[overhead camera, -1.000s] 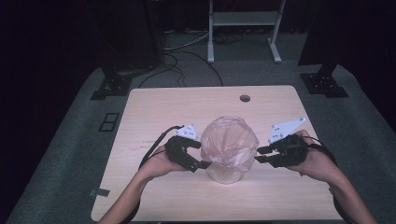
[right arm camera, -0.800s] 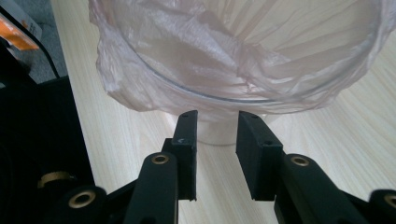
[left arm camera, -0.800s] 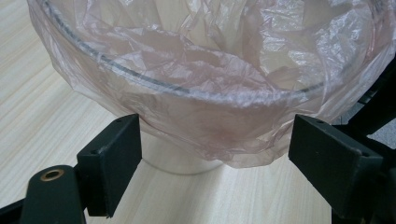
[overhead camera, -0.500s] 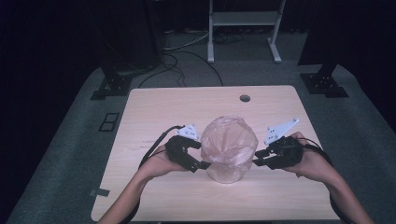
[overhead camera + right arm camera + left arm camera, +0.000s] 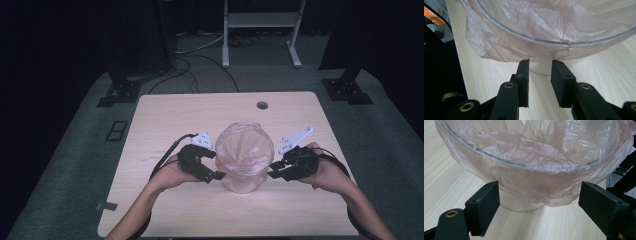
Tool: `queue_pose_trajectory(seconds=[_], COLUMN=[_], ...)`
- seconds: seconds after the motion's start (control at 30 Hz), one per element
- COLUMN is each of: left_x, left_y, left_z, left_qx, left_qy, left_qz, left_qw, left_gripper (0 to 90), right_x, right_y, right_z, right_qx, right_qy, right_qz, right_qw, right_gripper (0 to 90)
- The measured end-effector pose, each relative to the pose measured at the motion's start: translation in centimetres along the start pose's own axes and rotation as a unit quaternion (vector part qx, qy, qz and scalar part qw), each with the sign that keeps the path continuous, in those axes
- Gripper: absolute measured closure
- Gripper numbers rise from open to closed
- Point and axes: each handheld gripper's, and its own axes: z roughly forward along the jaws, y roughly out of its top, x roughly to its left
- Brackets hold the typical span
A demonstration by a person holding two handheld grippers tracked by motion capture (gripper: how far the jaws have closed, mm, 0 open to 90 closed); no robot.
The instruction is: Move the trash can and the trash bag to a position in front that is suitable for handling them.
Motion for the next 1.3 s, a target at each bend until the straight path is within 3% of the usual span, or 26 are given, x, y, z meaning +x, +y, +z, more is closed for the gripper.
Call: queue_pose_trajectory(seconds=[0.33, 0.57, 0.67, 0.77, 0.9, 1.07, 1.2, 1.3], left_x=[0.3, 0.4, 0.3, 0.1, 0.1, 0.0, 0.0, 0.0], left_y=[-0.6, -1.1, -1.0, -0.8, -0.6, -0.7, -1.2, -1.5], left_z=[0.1, -1.4, -1.7, -2.0, -2.0, -1.8, -1.7, -1.8], left_qx=[-0.003, 0.0, -0.002, -0.004, -0.009, -0.011, -0.016, -0.018], left_qy=[-0.005, 0.005, 0.008, 0.008, 0.007, 0.0, -0.003, -0.004], left_qz=[-0.003, -0.003, 0.0, 0.002, 0.004, 0.004, 0.0, -0.003], left_qw=[1.0, 1.0, 1.0, 1.0, 0.9999, 0.9999, 0.9999, 0.9998], left_gripper=[16.0, 16.0, 16.0, 16.0, 15.9, 15.9, 15.9, 15.9], right_x=[-0.2, -0.4, -0.1, 0.3, 0.4, 0.5, 0.9, 1.6], right_y=[-0.4, -0.5, 0.7, 2.3, 4.6, 6.8, 7.4, 7.3], right_z=[0.4, -3.5, -5.1, -5.5, -4.1, -0.5, 1.9, 2.9], right_qx=[-0.001, -0.011, -0.028, -0.041, -0.04, -0.013, 0.02, 0.044], right_qy=[0.011, -0.012, -0.017, -0.021, -0.015, -0.016, -0.004, 0.019], right_qz=[0.007, 0.015, 0.007, -0.006, -0.023, -0.038, -0.051, -0.058], right_qw=[0.9999, 0.9998, 0.9994, 0.9989, 0.9988, 0.9991, 0.9985, 0.9971], right_gripper=[63.9, 63.1, 65.5, 67.1, 69.7, 71.4, 71.5, 73.8])
